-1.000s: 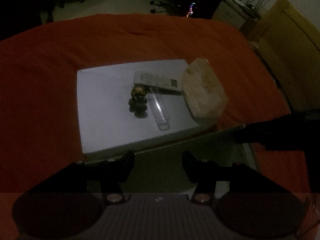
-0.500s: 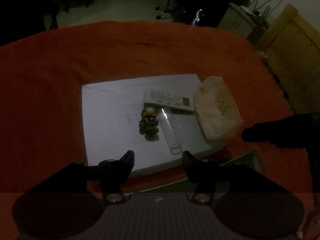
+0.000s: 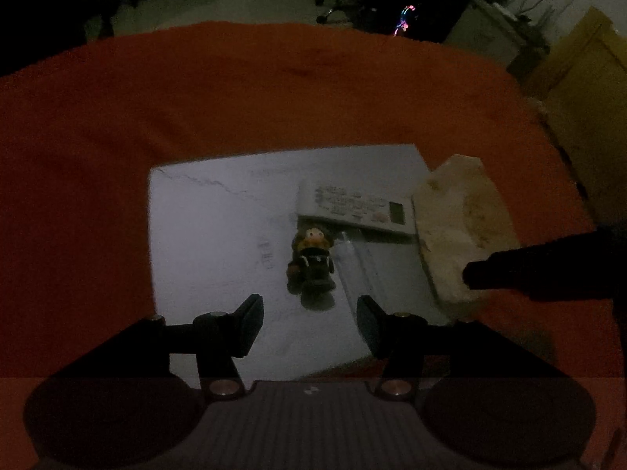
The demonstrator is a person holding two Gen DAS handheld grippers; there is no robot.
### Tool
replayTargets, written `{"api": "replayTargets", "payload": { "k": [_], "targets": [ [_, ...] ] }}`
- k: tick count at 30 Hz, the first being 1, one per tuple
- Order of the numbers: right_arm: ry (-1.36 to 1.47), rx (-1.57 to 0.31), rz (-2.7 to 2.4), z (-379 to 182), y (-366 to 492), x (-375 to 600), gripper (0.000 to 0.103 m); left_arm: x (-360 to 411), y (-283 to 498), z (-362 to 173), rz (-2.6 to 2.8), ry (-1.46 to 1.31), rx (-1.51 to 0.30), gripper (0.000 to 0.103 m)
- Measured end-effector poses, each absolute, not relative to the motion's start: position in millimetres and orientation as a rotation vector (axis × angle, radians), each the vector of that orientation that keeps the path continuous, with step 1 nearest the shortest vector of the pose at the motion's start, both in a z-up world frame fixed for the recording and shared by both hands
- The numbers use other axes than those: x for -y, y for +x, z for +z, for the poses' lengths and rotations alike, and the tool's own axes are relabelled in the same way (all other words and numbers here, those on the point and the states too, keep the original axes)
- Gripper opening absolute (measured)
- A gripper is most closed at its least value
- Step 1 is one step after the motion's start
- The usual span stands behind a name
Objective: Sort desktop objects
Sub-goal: 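Close the right gripper on the clear glass tube while the left gripper grasps the dark figurine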
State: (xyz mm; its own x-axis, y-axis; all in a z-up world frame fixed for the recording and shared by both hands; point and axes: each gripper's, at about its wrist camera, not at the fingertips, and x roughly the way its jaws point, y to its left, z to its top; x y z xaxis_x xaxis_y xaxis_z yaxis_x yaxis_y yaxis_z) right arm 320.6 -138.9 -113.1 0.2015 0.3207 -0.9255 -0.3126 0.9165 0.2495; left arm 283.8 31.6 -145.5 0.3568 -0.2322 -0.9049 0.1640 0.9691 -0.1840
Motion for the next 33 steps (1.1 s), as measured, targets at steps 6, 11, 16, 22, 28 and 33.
{"api": "replayTargets", "payload": {
  "k": [6,11,16,22,28,33],
  "targets": [
    [-0.027,-1.31,0.448,-151.8,327.7,116.1,0.037,-36.8,306.9,-167.5,-0.174,-0.098,-1.125,0.049],
    [-0.05,-1.318,0.456,-182.8,331.3,99.6,0.04,-44.3,315.1,-172.1,-0.179,-0.155,-1.104,0.049],
    [-0.002,-1.398,0.452,-199.1,339.7,94.6,0.044,-40.9,318.5,-179.8,-0.17,-0.182,-1.128,0.049],
    [-0.074,-1.364,0.419,-198.2,334.4,95.0,0.032,-30.1,316.4,-183.0,-0.174,-0.17,-1.132,0.049],
    [-0.04,-1.344,0.411,-184.5,333.8,118.7,0.032,-10.7,316.1,-189.8,-0.2,-0.156,-1.147,0.049],
    [-0.024,-1.332,0.4,-178.5,335.7,129.3,0.032,5.9,318.3,-197.7,-0.2,-0.114,-1.153,0.049]
  ]
}}
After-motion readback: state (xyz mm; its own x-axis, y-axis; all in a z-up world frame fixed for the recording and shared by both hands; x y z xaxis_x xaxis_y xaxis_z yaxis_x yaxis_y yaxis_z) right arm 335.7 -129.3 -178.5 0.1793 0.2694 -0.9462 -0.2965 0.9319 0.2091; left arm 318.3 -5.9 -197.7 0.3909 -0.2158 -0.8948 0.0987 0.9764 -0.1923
